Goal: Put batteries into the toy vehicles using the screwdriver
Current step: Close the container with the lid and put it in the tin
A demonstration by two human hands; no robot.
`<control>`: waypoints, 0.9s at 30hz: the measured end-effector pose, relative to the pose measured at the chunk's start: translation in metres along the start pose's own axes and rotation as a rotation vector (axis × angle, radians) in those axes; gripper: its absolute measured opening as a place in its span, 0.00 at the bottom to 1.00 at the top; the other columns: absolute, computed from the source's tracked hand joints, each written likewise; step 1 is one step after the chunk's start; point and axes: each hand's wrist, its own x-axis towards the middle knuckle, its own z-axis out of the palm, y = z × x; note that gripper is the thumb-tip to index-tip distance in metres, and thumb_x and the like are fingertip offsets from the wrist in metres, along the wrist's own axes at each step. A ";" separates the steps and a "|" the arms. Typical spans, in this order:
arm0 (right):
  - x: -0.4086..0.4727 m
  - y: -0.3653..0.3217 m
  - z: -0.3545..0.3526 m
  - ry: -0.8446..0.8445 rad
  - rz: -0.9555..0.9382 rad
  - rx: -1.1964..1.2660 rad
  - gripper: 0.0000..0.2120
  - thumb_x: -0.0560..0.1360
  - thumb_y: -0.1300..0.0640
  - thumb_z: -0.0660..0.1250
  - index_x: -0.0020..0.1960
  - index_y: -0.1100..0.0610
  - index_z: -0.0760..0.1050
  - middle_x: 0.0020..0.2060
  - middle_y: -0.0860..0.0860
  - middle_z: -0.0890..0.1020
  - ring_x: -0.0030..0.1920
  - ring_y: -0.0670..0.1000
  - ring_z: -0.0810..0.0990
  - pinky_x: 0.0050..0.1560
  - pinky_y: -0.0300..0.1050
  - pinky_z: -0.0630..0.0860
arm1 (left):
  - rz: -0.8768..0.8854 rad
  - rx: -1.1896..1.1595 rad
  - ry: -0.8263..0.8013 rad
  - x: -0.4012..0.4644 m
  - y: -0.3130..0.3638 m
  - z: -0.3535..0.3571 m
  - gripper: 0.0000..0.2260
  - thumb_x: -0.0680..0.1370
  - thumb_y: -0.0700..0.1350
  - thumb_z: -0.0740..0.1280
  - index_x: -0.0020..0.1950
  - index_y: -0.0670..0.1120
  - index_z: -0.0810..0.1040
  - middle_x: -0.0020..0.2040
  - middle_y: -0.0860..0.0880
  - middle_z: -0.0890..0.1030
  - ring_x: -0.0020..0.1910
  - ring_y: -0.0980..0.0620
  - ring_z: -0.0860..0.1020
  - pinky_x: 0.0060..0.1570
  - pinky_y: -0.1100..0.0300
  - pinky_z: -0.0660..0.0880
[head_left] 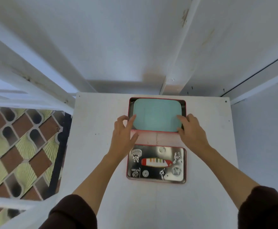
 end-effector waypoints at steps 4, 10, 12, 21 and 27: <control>-0.057 0.012 0.021 0.011 0.057 0.207 0.22 0.74 0.56 0.67 0.67 0.53 0.70 0.57 0.57 0.67 0.57 0.56 0.66 0.49 0.46 0.70 | -0.124 -0.129 -0.076 -0.049 -0.003 0.005 0.28 0.77 0.47 0.69 0.75 0.48 0.62 0.69 0.40 0.61 0.63 0.45 0.66 0.64 0.53 0.69; -0.116 0.022 0.060 -0.209 0.272 0.270 0.26 0.74 0.54 0.68 0.70 0.50 0.66 0.64 0.59 0.63 0.63 0.60 0.62 0.63 0.48 0.63 | -0.274 -0.223 -0.259 -0.108 -0.014 0.022 0.32 0.76 0.48 0.70 0.76 0.50 0.58 0.72 0.44 0.58 0.70 0.45 0.61 0.65 0.54 0.66; -0.122 0.023 0.070 -0.261 0.252 0.239 0.25 0.74 0.53 0.68 0.69 0.51 0.67 0.64 0.58 0.64 0.63 0.60 0.63 0.63 0.46 0.60 | -0.281 -0.268 -0.297 -0.112 -0.016 0.026 0.31 0.77 0.49 0.69 0.76 0.49 0.59 0.72 0.46 0.61 0.70 0.47 0.60 0.65 0.59 0.62; -0.126 0.014 0.056 -0.246 0.286 0.537 0.27 0.75 0.56 0.67 0.71 0.54 0.63 0.65 0.54 0.62 0.61 0.50 0.66 0.61 0.39 0.64 | -0.369 -0.466 -0.276 -0.108 -0.024 0.026 0.41 0.72 0.51 0.73 0.78 0.50 0.52 0.70 0.47 0.62 0.69 0.46 0.64 0.66 0.45 0.69; -0.123 0.005 0.020 -0.161 0.269 0.705 0.24 0.75 0.55 0.66 0.70 0.50 0.64 0.61 0.47 0.68 0.53 0.51 0.75 0.50 0.40 0.73 | -0.392 -0.575 -0.161 -0.106 -0.014 -0.003 0.30 0.75 0.44 0.72 0.74 0.51 0.62 0.64 0.51 0.66 0.55 0.55 0.73 0.42 0.68 0.76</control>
